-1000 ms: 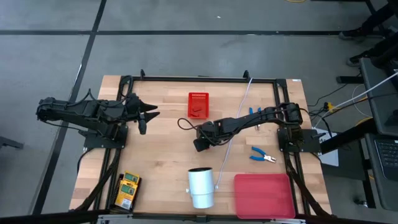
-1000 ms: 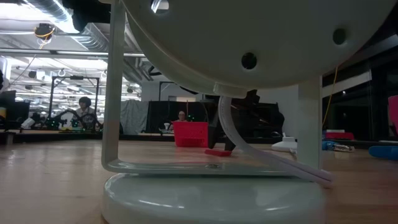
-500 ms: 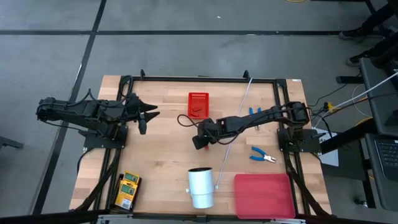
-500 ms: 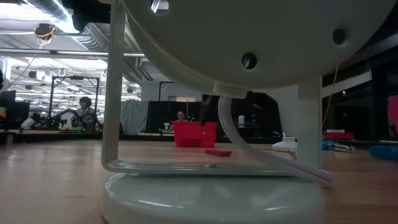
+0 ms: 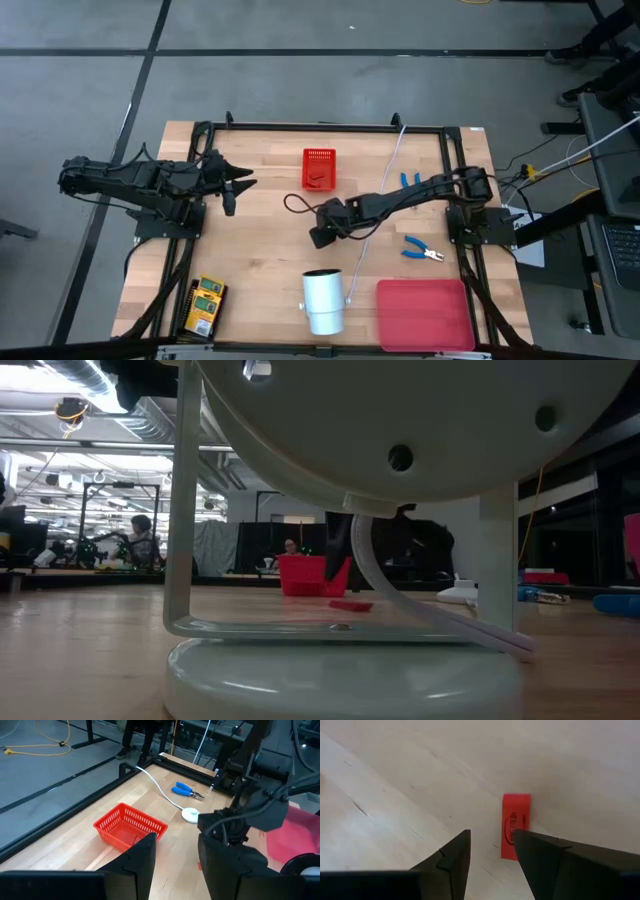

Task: Pick & Place School Supplies
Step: Put the red eraser into the red bin

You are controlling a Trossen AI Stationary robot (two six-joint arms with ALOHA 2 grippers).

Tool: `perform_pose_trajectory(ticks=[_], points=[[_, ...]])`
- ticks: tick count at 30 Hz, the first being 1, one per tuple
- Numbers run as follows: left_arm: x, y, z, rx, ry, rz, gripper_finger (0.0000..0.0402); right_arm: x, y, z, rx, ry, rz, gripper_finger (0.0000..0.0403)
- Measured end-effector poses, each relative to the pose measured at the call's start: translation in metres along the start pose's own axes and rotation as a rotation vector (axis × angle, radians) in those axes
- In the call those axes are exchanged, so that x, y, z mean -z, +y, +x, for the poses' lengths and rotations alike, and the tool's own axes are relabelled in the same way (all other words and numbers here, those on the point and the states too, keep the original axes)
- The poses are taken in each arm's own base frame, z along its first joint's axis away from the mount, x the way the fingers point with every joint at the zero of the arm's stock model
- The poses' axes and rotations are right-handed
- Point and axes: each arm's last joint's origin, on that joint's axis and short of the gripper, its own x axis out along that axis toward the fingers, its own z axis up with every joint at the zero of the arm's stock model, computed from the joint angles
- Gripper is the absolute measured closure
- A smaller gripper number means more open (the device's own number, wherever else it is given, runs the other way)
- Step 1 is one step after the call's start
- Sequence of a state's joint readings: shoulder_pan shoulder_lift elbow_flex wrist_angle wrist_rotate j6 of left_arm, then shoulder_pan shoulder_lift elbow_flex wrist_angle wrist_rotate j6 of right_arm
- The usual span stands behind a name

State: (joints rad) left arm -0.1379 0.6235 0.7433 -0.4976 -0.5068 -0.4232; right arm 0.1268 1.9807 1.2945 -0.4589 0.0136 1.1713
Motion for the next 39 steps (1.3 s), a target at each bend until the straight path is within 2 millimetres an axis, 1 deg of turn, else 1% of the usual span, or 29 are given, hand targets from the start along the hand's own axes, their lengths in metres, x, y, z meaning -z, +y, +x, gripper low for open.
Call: perform_pose_trajectory(ticks=[3, 13, 23, 39], points=[[0.0, 0.0, 0.0, 0.001, 0.0, 0.0, 0.0258, 0.002, -0.002, 0.007, 0.016, 0.014, -0.002, 0.0248], [0.0, 0.0, 0.0, 0.001, 0.001, -0.001, 0.0258, 0.001, -0.002, 0.008, 0.027, -0.01, -0.006, 0.0248], [0.0, 0.0, 0.0, 0.001, 0.001, 0.0, 0.0258, 0.001, -0.005, 0.017, 0.051, 0.008, -0.019, 0.0248], [0.0, 0.0, 0.0, 0.002, 0.001, 0.0, 0.0258, -0.005, -0.012, 0.018, 0.103, 0.004, -0.067, 0.0248]])
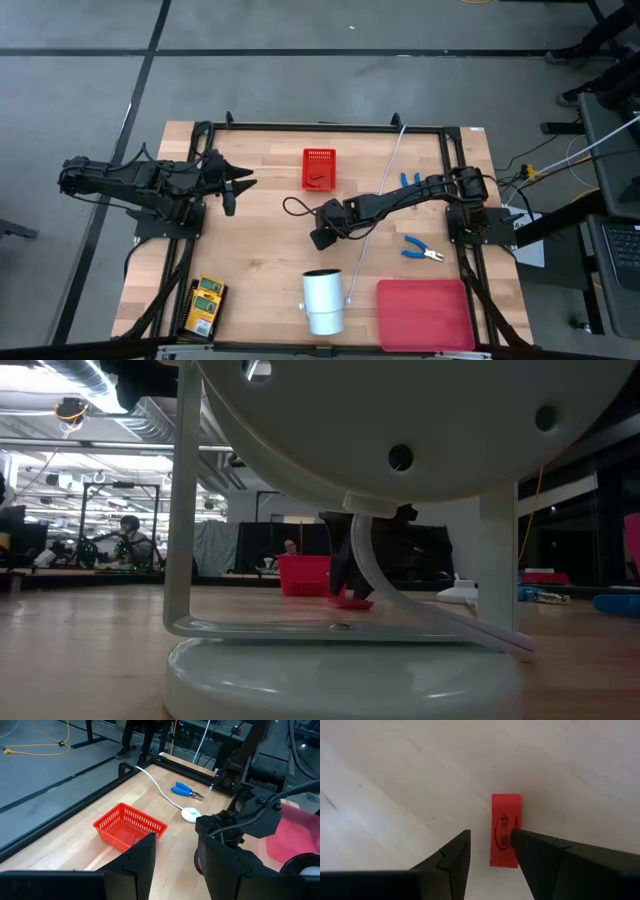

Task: Pick & Place School Supplies
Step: Put the red eraser into the red bin

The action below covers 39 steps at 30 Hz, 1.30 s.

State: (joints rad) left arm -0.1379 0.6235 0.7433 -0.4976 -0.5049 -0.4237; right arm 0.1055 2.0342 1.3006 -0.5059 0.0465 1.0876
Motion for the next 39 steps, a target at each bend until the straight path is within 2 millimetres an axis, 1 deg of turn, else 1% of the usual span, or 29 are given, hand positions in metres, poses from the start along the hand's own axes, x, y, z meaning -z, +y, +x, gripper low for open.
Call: perform_pose_trajectory(ticks=[2, 4, 11, 13, 15, 19, 20, 25, 28, 29, 31, 33, 35, 36, 37, 39], points=[[0.0, 0.0, 0.0, 0.0, 0.0, 0.0, 0.0258, 0.002, -0.005, 0.002, 0.053, 0.0, -0.011, 0.0248], [0.0, 0.0, 0.0, 0.001, 0.0, 0.0, 0.0258, 0.0, -0.006, 0.005, 0.056, 0.0, -0.013, 0.0248], [0.0, 0.0, 0.0, 0.002, 0.0, -0.001, 0.0258, -0.002, -0.007, 0.006, 0.059, 0.003, -0.018, 0.0253], [0.0, 0.0, 0.0, 0.002, 0.001, 0.0, 0.0258, -0.002, -0.007, 0.006, 0.062, 0.005, -0.018, 0.0267], [0.0, 0.0, 0.0, 0.002, 0.0, -0.002, 0.0258, -0.002, -0.008, 0.006, 0.068, 0.005, -0.019, 0.0292], [0.0, 0.0, 0.0, 0.002, 0.0, -0.006, 0.0258, -0.001, -0.01, 0.006, 0.082, 0.006, -0.039, 0.0372], [0.0, 0.0, 0.0, 0.002, 0.0, -0.006, 0.0258, -0.001, -0.01, 0.006, 0.082, 0.005, -0.047, 0.0382], [0.0, 0.0, 0.0, 0.001, 0.0, -0.008, 0.0258, 0.0, -0.007, 0.001, 0.063, -0.004, -0.054, 0.0383], [0.0, 0.0, 0.0, -0.001, -0.001, -0.009, 0.0258, 0.002, -0.001, -0.014, 0.025, -0.067, -0.067, 0.0383], [0.0, 0.0, 0.0, -0.002, -0.001, -0.009, 0.0258, 0.002, 0.002, -0.024, 0.01, -0.108, -0.07, 0.0383], [0.0, 0.0, 0.0, -0.008, -0.004, -0.008, 0.0258, -0.002, 0.012, -0.058, -0.085, -0.244, -0.083, 0.0383], [0.0, 0.0, 0.0, -0.014, -0.006, -0.009, 0.0258, -0.01, 0.022, -0.094, -0.207, -0.403, -0.083, 0.0383], [0.0, 0.0, 0.0, -0.016, -0.008, -0.013, 0.0258, -0.023, 0.02, -0.117, -0.248, -0.524, -0.063, 0.0383], [0.0, 0.001, 0.0, -0.018, -0.008, -0.018, 0.0258, -0.033, 0.015, -0.124, -0.249, -0.565, -0.044, 0.0383], [0.0, 0.001, 0.0, -0.02, -0.009, -0.023, 0.0258, -0.044, 0.008, -0.126, -0.232, -0.58, -0.028, 0.0383], [-0.001, 0.0, 0.0, -0.022, -0.014, -0.029, 0.0258, -0.069, -0.009, -0.12, -0.202, -0.559, -0.007, 0.0383]])
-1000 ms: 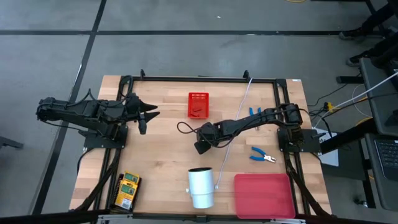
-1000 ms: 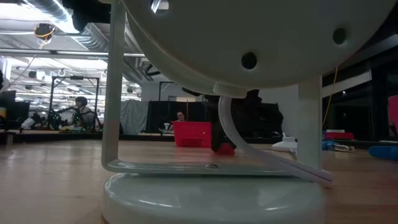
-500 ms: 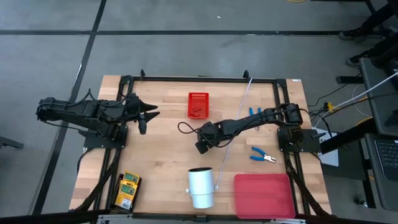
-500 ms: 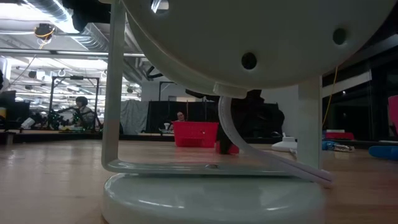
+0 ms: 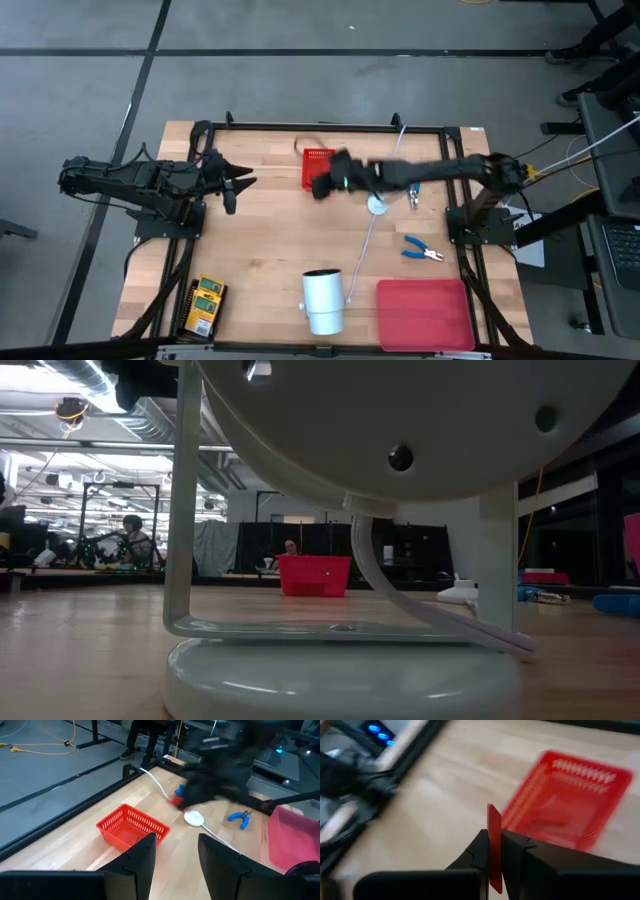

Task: Pick & Place School Supplies
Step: Put the red eraser into the red bin

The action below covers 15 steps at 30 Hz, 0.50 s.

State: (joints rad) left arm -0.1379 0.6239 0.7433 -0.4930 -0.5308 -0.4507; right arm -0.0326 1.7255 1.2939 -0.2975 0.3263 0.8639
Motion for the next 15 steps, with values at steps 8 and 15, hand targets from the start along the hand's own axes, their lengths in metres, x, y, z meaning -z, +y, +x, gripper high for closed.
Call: perform_pose_trajectory(ticks=[8, 15], points=[[-0.006, -0.003, 0.0, 0.032, -0.052, -0.028, 0.0258, -0.031, -0.067, 0.069, -0.014, 0.182, 0.076, 0.0383], [-0.007, -0.004, 0.0, 0.038, -0.065, -0.005, 0.0258, -0.029, -0.069, 0.075, -0.074, 0.23, 0.037, 0.0363]])
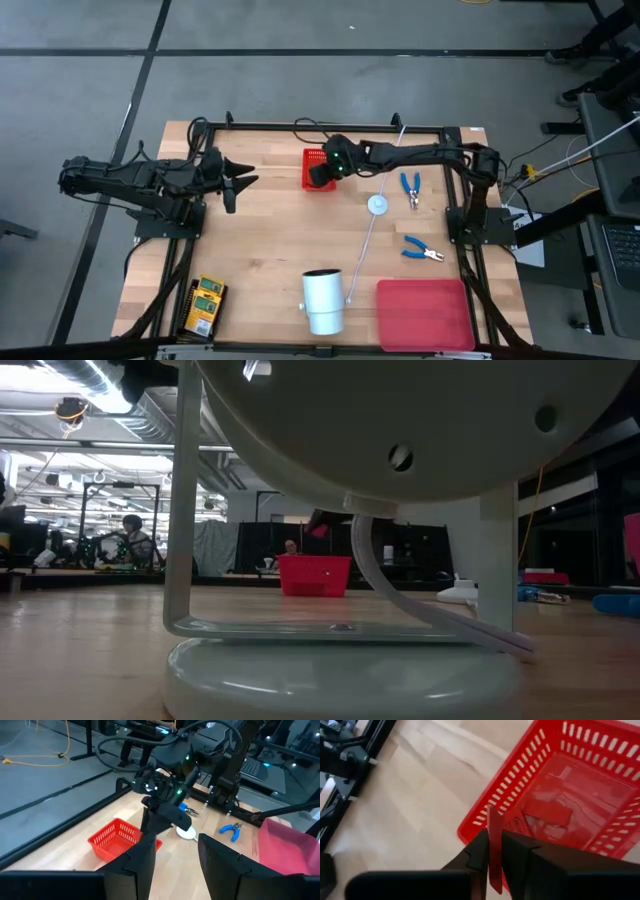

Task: Pick & Place School Supplies
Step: Put the red eraser into the red bin, then put the blue hole puncher into the pink bin

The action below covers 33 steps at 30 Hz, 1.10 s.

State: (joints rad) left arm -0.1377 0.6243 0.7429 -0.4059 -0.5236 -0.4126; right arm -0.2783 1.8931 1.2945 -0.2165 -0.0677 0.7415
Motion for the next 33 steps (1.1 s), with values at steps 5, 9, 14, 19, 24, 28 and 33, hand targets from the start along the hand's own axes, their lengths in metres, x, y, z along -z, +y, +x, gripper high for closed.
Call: perform_pose_trajectory(ticks=[5, 9, 14, 19, 24, 28, 33], points=[[-0.002, -0.001, 0.0, 0.007, -0.018, 0.02, 0.0258, -0.005, -0.005, -0.001, -0.004, 0.001, 0.017, 0.0309], [-0.003, -0.001, 0.0, 0.004, -0.025, 0.018, 0.0258, -0.005, -0.005, -0.001, -0.015, 0.004, 0.024, 0.0286], [-0.003, -0.001, 0.0, 0.005, -0.026, 0.01, 0.0258, -0.005, -0.008, -0.003, 0.042, 0.001, 0.021, 0.0276], [-0.002, -0.007, 0.003, 0.091, -0.004, 0.065, 0.0258, -0.008, -0.004, -0.02, 0.094, -0.052, -0.039, 0.0281], [0.002, -0.013, 0.012, 0.084, 0.022, 0.098, 0.0258, 0.005, -0.016, -0.045, 0.335, 0.045, -0.03, 0.0296], [0.004, -0.018, 0.022, 0.076, 0.03, 0.117, 0.0258, 0.017, -0.028, -0.062, 0.504, 0.17, -0.051, 0.0304], [0.006, -0.023, 0.031, 0.074, 0.028, 0.134, 0.0258, 0.023, -0.038, -0.072, 0.616, 0.259, -0.114, 0.0303]])
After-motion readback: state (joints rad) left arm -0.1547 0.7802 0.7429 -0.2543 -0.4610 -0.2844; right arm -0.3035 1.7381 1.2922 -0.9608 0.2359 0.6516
